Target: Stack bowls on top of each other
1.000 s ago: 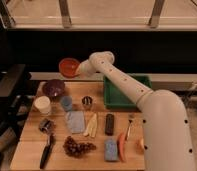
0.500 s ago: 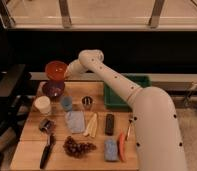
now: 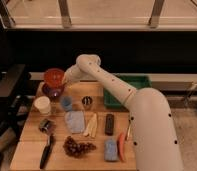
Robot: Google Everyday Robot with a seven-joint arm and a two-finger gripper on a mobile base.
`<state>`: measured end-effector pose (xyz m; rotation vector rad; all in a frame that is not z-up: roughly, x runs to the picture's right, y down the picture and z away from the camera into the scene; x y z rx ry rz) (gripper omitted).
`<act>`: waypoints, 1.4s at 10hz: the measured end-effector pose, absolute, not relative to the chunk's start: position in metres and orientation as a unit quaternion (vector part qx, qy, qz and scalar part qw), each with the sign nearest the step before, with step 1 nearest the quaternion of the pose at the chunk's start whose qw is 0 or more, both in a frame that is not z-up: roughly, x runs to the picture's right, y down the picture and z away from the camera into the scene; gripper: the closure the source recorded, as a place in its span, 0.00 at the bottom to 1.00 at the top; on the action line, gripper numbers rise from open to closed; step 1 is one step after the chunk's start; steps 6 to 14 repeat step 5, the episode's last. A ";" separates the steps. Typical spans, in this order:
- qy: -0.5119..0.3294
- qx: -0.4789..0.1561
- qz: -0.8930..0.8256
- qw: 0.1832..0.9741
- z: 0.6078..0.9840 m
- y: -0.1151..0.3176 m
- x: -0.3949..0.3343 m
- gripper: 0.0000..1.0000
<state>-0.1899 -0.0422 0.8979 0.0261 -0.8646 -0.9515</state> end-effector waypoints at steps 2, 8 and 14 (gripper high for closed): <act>-0.409 0.015 -0.437 0.801 0.899 -0.041 -0.194 0.35; -0.408 0.015 -0.436 0.802 0.900 -0.041 -0.192 0.35; -0.408 0.015 -0.436 0.802 0.900 -0.041 -0.192 0.35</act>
